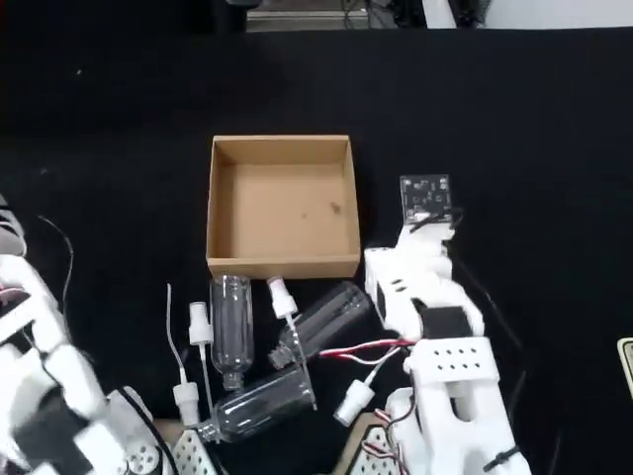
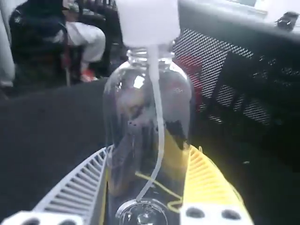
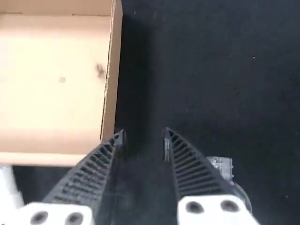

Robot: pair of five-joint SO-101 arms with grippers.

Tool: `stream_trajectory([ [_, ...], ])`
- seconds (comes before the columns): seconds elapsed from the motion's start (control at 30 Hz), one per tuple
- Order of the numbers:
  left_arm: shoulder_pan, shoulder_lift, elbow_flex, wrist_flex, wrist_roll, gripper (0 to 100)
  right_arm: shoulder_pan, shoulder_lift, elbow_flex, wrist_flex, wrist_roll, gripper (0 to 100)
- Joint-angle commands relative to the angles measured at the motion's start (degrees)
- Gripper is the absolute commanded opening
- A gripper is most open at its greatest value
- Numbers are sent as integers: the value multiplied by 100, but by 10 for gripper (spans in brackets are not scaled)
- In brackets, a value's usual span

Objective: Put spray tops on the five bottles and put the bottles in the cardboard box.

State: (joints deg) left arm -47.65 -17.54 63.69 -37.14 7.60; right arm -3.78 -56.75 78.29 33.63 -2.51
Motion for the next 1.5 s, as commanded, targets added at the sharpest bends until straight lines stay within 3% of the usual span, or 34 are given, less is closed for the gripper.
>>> stream_trajectory([
  [0.0, -145, 747, 84, -1538, -615, 30, -44, -110, 13, -264, 35, 107],
  [0.13, -251, 1714, 145, -2242, -967, 30, -70, -110, 31, -255, 35, 107],
  [0.73, -585, 4176, 330, -3675, -976, 34, -70, -110, 40, -229, 35, 107],
  [0.93, -558, 4853, 374, -4809, -1864, 34, -79, -110, 40, -229, 35, 107],
  [1.1, -567, 5301, 347, -5741, -1908, 38, -79, -110, 40, -229, 35, 107],
  [1.3, -585, 5512, 338, -5767, -1688, 186, -79, -110, 40, -229, 35, 107],
  [1.47, -593, 5468, 365, -5767, -1363, 199, -70, -110, 40, -229, 35, 107],
])
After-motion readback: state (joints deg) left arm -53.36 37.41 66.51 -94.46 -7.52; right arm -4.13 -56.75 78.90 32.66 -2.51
